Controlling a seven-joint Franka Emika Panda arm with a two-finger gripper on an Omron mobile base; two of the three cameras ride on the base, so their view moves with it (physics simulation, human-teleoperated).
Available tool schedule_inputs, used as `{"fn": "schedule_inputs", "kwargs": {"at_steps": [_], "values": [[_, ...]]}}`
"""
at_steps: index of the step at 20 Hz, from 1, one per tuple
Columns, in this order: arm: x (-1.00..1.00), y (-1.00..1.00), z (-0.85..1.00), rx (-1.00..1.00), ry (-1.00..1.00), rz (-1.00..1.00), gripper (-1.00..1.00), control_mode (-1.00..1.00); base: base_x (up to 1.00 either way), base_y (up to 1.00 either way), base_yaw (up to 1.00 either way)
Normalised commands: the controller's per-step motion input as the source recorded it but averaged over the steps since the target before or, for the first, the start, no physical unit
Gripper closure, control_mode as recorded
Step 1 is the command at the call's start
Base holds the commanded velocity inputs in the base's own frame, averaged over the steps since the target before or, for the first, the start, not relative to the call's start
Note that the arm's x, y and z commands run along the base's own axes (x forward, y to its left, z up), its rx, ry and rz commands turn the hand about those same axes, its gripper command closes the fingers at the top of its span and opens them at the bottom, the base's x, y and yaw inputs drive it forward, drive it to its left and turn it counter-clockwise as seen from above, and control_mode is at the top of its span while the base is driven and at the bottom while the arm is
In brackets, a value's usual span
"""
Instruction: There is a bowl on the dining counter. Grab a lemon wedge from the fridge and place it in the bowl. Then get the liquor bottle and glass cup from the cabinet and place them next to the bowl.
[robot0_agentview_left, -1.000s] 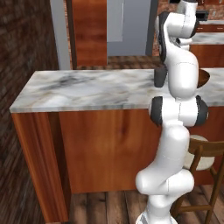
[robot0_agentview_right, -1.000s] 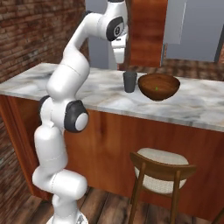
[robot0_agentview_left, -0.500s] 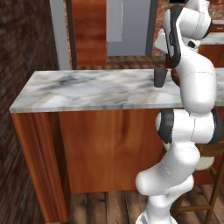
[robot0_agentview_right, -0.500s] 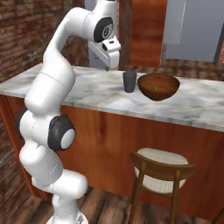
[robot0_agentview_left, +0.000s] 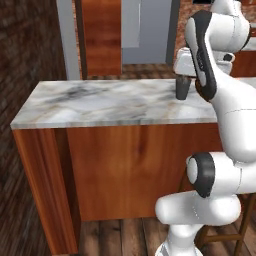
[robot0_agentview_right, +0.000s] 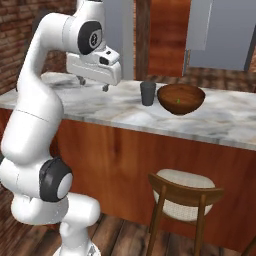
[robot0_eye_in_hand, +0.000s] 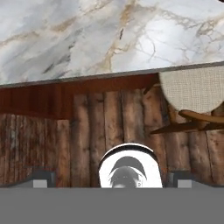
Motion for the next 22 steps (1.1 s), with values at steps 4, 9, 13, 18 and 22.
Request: {"fn": "schedule_inputs", "kwargs": {"at_steps": [4,9,13,18,22], "values": [[-1.00,0.16,-0.16,-0.22,-0.23,0.30,-1.00,-1.00,0.00,0.00,0.00],[-0.95,0.00,-0.18,-0.17,-0.42,0.12,-1.00,-1.00,0.00,0.00,0.00],[-0.82,0.00,-0.14,-0.06,-0.36,0.00,-1.00,-1.00,0.00,0.00,0.00],[-0.33,0.00,-0.01,0.00,-0.12,0.00,-1.00,-1.00,0.00,0.00,0.00],[0.00,0.08,0.00,0.00,0.00,-0.01,-1.00,-1.00,0.00,0.00,0.00]]}}
